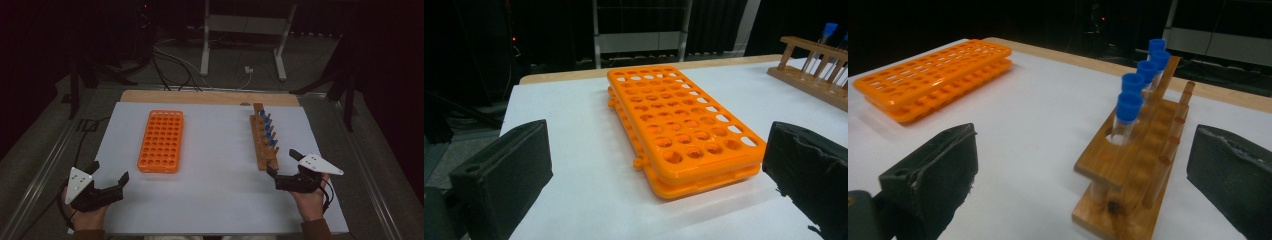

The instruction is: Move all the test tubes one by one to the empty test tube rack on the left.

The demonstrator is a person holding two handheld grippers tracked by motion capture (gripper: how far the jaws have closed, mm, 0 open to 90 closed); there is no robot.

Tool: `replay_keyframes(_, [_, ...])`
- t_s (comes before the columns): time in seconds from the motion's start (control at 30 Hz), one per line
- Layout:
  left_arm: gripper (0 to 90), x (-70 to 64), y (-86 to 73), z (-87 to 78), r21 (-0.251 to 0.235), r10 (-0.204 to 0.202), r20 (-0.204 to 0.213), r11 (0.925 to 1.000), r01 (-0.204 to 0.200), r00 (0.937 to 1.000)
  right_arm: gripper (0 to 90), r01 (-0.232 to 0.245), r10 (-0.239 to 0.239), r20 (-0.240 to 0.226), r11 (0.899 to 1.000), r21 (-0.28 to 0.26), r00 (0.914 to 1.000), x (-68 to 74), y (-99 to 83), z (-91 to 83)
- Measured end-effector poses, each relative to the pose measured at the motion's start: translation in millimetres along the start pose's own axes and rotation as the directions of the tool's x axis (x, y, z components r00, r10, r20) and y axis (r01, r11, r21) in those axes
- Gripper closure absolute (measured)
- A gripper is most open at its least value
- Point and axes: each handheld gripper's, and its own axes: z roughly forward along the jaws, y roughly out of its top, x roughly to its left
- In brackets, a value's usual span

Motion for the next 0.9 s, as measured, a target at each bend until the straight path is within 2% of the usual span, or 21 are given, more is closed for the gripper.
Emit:
replay_keyframes(0.33, [0.4, -0.4, -1.4, 2.1, 0.010, 0.001, 0.003, 0.9999, -0.001, 1.0000, 3.3, -0.015, 0.014, 0.014, 0.999, 0.034, 0.9998, -17.4, 5.7, 22.8])
replay_keyframes(0.6, [0.5, -1.0, -1.9, 3.7, 0.016, 0.001, 0.007, 0.9999, -0.001, 1.0000, 8.8, -0.005, 0.004, 0.012, 0.998, 0.070, 0.9999, -24.4, 6.4, 37.2])
replay_keyframes(0.77, [0.5, -0.5, -2.2, 3.8, 0.017, -0.002, 0.007, 0.9999, 0.002, 1.0000, 18.2, -0.001, 0.000, 0.011, 0.996, 0.086, 0.9999, -27.4, 5.2, 46.9])
replay_keyframes(0.9, [0.5, -0.3, -2.5, 4.3, 0.019, 0.000, 0.008, 0.9998, -0.001, 1.0000, 31.5, 0.000, -0.001, 0.012, 0.997, 0.083, 0.9999, -28.5, 2.8, 52.6])
